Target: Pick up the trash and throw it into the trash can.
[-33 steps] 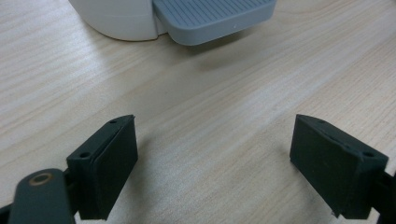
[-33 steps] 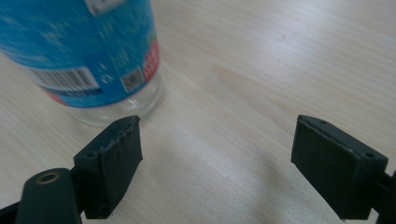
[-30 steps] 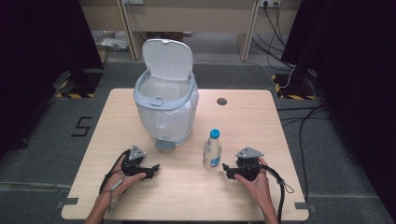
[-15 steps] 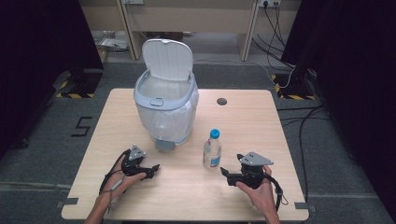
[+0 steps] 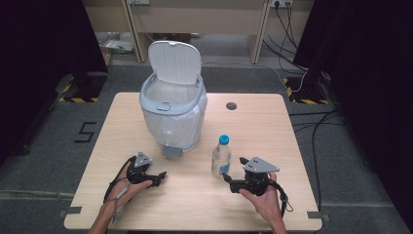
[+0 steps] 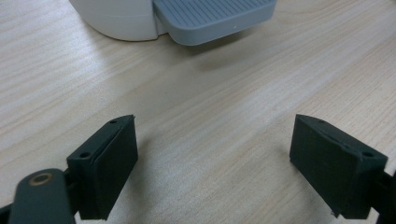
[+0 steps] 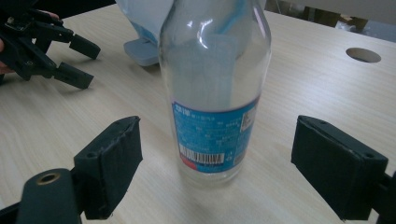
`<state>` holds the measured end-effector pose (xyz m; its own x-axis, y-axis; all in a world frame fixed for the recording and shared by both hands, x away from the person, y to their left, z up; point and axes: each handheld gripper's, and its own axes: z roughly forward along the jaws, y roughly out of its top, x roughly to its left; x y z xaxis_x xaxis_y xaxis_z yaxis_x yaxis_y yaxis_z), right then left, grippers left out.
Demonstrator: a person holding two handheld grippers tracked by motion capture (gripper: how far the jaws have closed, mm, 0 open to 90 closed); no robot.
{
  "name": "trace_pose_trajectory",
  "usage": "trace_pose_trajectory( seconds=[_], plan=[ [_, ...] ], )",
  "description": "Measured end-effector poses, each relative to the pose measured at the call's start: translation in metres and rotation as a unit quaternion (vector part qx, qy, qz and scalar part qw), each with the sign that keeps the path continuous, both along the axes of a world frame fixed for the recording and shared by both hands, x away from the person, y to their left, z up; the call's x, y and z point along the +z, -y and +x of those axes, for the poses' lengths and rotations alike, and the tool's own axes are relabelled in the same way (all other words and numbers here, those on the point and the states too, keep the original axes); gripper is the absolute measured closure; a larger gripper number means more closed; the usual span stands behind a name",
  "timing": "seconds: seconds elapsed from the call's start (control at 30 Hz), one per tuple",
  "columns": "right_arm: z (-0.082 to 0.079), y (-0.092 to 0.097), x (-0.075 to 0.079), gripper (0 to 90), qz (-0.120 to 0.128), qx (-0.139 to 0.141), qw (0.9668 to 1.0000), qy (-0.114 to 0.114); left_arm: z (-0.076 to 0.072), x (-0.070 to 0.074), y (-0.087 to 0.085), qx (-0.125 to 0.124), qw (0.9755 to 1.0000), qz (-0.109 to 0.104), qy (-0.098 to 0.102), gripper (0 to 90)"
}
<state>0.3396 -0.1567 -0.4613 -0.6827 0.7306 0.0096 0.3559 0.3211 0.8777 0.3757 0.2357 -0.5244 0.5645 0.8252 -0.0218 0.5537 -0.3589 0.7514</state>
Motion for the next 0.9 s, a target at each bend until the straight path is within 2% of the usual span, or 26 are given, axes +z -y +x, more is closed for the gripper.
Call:
trace_pose_trajectory(
  seconds=[0.5,0.63,0.8,0.9],
  plan=[
    [0.022,-0.019,-0.008,17.1,0.011,0.006,0.9998,0.013,0.0,0.0,0.0,0.0,1.0,0.0,0.0,13.9],
    [0.026,-0.022,-0.01,19.2,0.017,0.008,0.9996,0.019,0.0,0.0,0.0,0.0,1.0,0.0,0.0,13.9],
    [0.031,-0.024,-0.013,21.2,0.023,0.011,0.9996,0.015,0.0,0.0,0.0,0.0,1.0,-0.001,0.0,13.9],
    [0.034,-0.025,-0.016,27.5,0.026,0.017,0.9993,0.019,0.0,0.0,0.0,0.001,1.0,-0.001,0.0,13.9]
  ],
)
